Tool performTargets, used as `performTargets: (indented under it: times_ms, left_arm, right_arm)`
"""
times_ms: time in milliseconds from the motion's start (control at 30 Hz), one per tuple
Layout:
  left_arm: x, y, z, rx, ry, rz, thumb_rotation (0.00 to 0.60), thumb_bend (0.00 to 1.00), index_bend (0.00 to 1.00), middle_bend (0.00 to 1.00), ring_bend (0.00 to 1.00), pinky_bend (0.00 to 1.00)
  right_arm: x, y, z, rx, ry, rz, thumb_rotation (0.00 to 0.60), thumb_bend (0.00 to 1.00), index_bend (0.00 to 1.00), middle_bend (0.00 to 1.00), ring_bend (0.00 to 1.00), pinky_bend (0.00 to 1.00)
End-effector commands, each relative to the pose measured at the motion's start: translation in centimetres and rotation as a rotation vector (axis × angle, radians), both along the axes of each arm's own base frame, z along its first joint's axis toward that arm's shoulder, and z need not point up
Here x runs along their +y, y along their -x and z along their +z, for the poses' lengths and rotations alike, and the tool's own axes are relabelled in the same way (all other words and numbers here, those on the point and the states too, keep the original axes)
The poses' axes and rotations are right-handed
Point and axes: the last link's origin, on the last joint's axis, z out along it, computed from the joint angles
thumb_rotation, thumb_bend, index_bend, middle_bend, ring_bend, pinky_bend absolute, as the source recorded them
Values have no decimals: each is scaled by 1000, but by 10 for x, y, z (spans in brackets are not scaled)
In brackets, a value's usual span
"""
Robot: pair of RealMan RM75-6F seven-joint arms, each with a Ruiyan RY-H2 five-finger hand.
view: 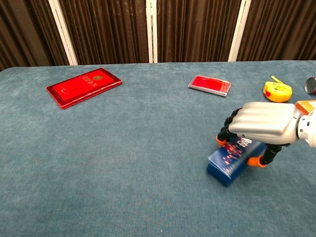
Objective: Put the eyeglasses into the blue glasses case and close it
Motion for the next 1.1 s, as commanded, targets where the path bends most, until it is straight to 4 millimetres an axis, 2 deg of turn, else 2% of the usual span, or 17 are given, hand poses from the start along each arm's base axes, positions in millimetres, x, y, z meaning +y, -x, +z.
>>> performTargets:
  times_ms: [33, 100, 200, 367, 533, 700, 867, 1100]
  left_arm:
    - [0, 0, 0, 0, 0, -1, 600, 0, 0, 0, 0, 0]
    - [0, -1, 0, -3, 1, -3, 600, 0, 0, 0, 0, 0]
    - [-1, -1, 1, -8, 0, -6, 600, 0, 0, 0, 0, 0]
    - [-3, -3, 5, -22, -8, -18, 600, 0, 0, 0, 0, 0]
    - [-5, -5, 8, -36, -18, -36, 600, 0, 0, 0, 0, 0]
    - [-8, -7, 11, -50, -28, -61, 600, 0, 0, 0, 0, 0]
    - [-14, -11, 15, -72, -42, -95, 600, 0, 0, 0, 0, 0]
    - [-21, -15, 21, -95, -56, -124, 600, 0, 0, 0, 0, 0]
  right_arm:
    - [2, 1, 3, 0, 11, -6, 600, 56, 0, 4, 7, 58]
    - [7, -1, 11, -5, 42, -2, 600, 2, 0, 0, 0, 4]
    - [13, -2, 20, -4, 69, 1, 600, 0, 0, 0, 0, 0]
    - [26, 1, 57, -56, 161, -35, 600, 0, 0, 0, 0, 0]
    - [40, 13, 103, -220, 304, -109, 600, 0, 0, 0, 0, 0]
    - [53, 32, 136, -409, 431, -178, 600, 0, 0, 0, 0, 0]
    - [67, 59, 156, -535, 516, -244, 600, 0, 0, 0, 0, 0]
    - [80, 84, 163, -584, 582, -301, 600, 0, 0, 0, 0, 0]
